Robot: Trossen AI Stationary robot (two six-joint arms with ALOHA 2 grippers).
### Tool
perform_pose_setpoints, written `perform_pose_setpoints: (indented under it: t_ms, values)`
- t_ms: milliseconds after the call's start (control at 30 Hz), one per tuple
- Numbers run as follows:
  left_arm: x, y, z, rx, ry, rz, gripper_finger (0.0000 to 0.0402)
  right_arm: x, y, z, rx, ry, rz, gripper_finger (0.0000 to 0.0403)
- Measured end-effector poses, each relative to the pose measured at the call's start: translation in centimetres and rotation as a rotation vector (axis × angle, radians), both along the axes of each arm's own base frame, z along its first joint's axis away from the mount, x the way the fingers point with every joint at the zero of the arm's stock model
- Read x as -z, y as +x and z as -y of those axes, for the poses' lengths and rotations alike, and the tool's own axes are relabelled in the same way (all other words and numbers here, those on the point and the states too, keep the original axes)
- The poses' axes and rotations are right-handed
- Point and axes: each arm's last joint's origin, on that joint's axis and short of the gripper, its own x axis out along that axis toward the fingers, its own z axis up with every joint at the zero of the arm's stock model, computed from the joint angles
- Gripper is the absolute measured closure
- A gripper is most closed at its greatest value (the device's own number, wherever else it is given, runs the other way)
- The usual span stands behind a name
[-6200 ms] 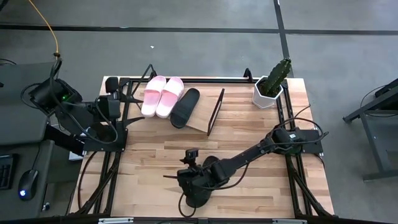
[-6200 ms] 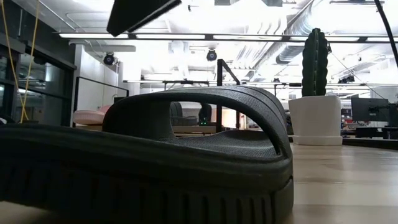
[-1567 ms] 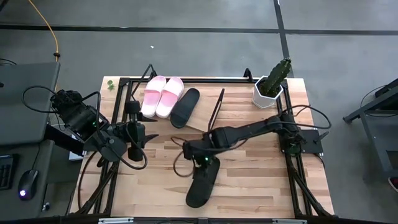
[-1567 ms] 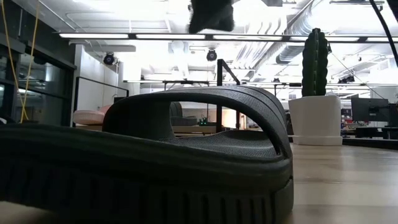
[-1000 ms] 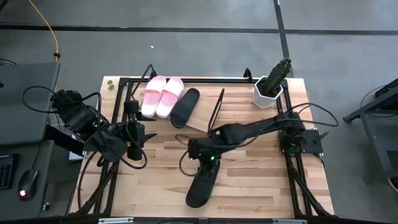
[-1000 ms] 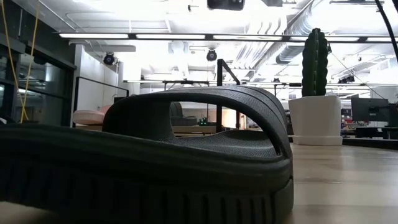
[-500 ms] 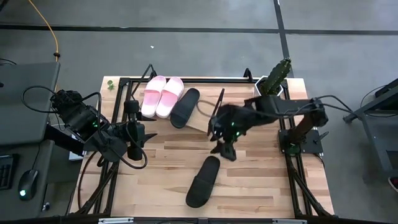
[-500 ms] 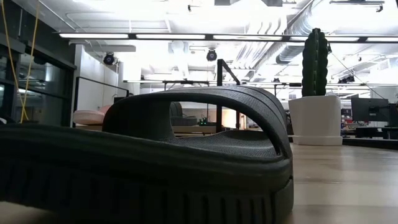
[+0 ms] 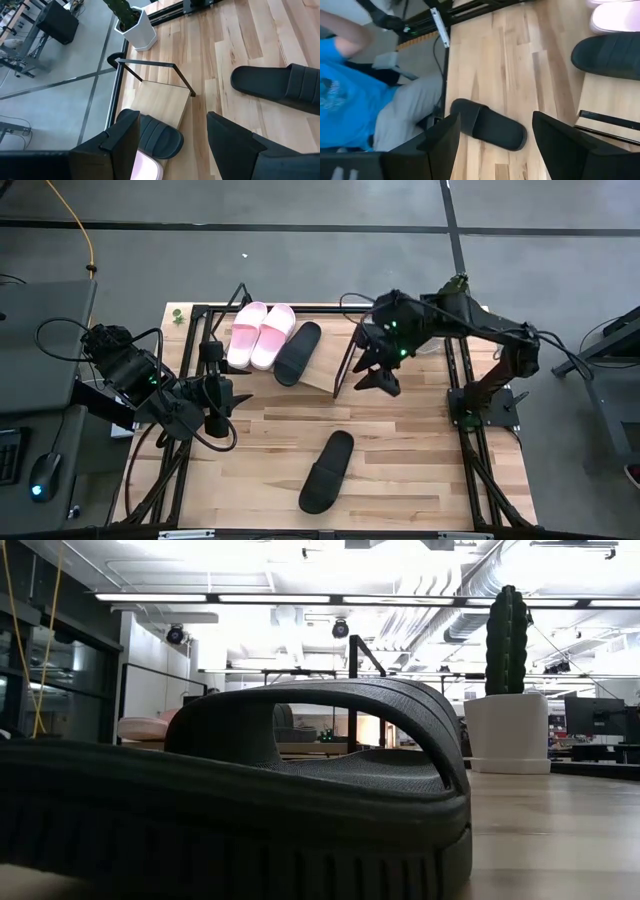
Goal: Pick and place slides into the shelf
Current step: Put the black slide on the shelf
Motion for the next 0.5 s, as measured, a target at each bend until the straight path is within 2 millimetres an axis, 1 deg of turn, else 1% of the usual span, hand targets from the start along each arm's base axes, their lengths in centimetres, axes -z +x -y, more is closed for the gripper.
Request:
perform_pose_setpoints:
  t_ms: [100, 200, 300, 400, 500]
  values:
    - [0.0, 0.0, 0.0, 0.0, 0.0, 0.0, 0.0191, 0.4, 0.1, 1.7, -0.018, 0.043, -0.003, 0.0164]
    - [0.0, 0.0, 0.0, -0.002, -0.001, 0.0, 0.0191, 1.7, -0.3, 3.6, 0.005, 0.102, -0.054, 0.0164]
    - [0.0, 0.0, 0.0, -0.001, -0.002, -0.002, 0.0191, 3.3, -1.4, 4.9, 0.056, 0.124, -0.084, 0.0164]
    - [0.0, 0.0, 0.0, 0.0, -0.001, -0.005, 0.0191, 5.6, -2.6, 5.2, 0.03, 0.179, -0.044, 0.0164]
    - [0.0, 0.0, 0.0, 0.001, -0.001, -0.006, 0.0191, 7.8, -4.3, 4.7, 0.02, 0.248, 0.064, 0.0164]
